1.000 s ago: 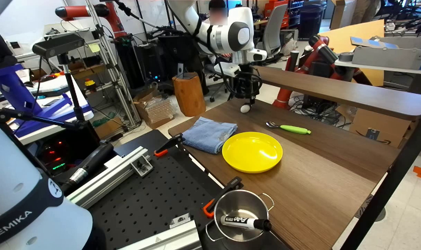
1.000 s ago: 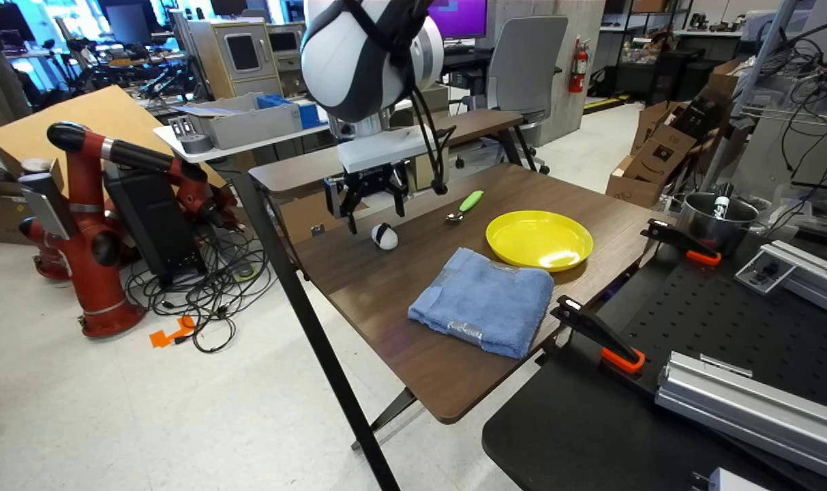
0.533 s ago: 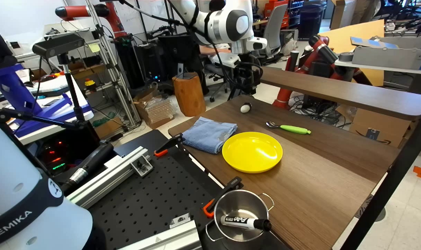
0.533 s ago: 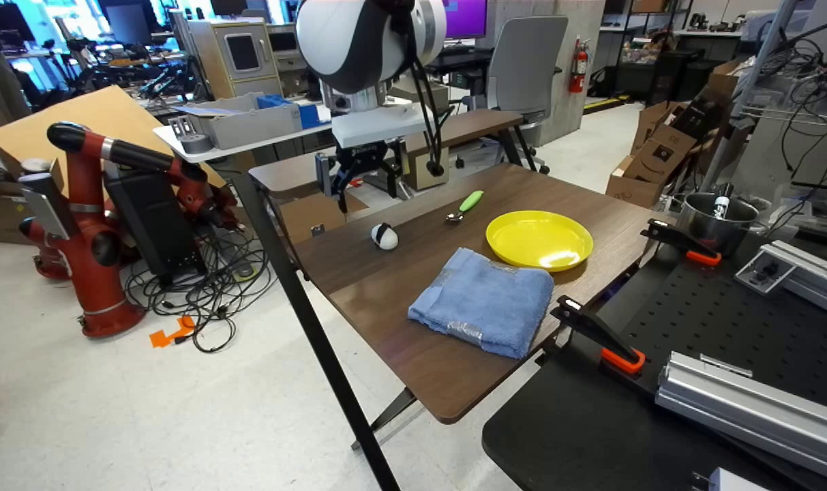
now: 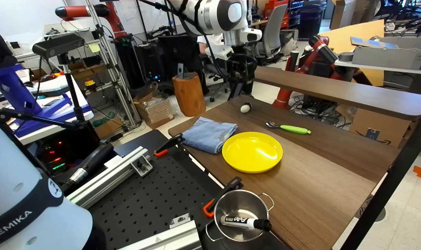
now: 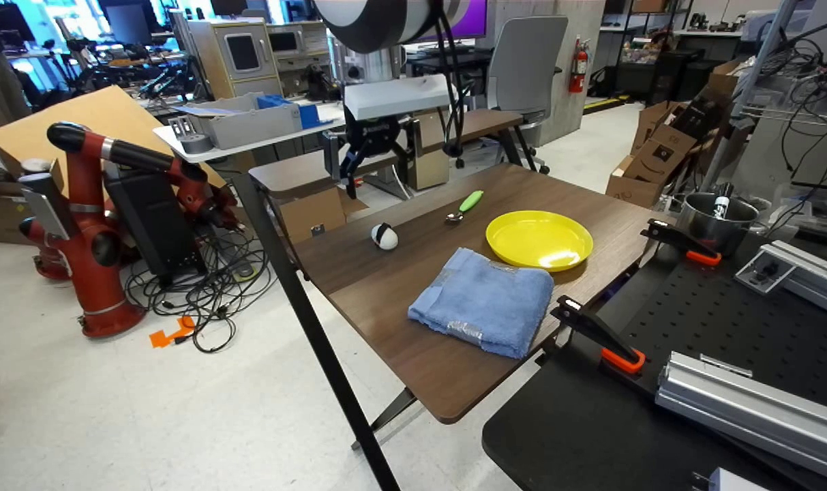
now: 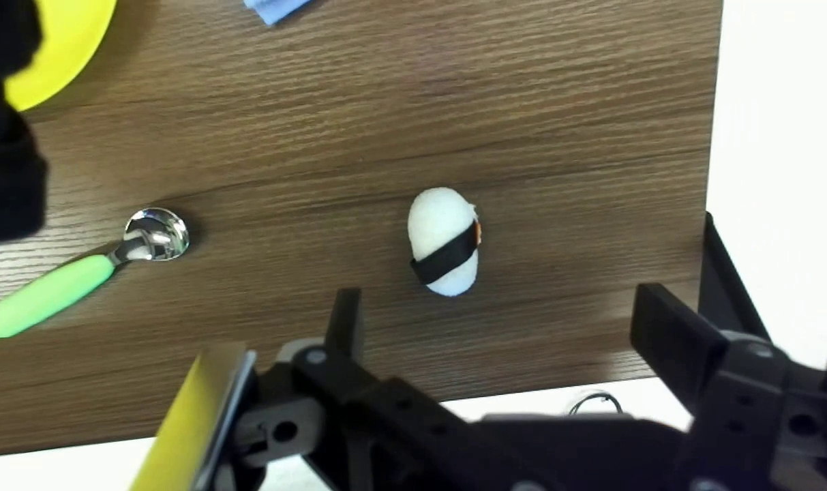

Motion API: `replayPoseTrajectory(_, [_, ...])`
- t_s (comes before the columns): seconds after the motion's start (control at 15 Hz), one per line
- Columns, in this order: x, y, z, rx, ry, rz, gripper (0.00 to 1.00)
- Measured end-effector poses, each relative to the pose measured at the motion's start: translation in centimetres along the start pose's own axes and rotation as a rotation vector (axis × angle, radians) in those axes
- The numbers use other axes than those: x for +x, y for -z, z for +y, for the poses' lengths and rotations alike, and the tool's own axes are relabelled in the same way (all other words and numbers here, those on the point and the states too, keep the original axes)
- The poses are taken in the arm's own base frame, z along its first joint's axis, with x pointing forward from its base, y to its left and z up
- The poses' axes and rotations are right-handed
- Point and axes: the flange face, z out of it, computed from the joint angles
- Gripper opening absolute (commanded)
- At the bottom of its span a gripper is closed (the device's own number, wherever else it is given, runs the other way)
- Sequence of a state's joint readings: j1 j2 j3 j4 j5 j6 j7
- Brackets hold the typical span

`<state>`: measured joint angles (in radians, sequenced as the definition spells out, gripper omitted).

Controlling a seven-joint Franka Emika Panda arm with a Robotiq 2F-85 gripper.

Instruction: Move the white and black object to the left

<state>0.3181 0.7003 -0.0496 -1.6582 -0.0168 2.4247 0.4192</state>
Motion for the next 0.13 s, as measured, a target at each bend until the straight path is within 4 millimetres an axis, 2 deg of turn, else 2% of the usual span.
replayPoseTrajectory(0.13, [0.01, 0.00, -0.02, 0.001, 0.001, 0.002, 1.00])
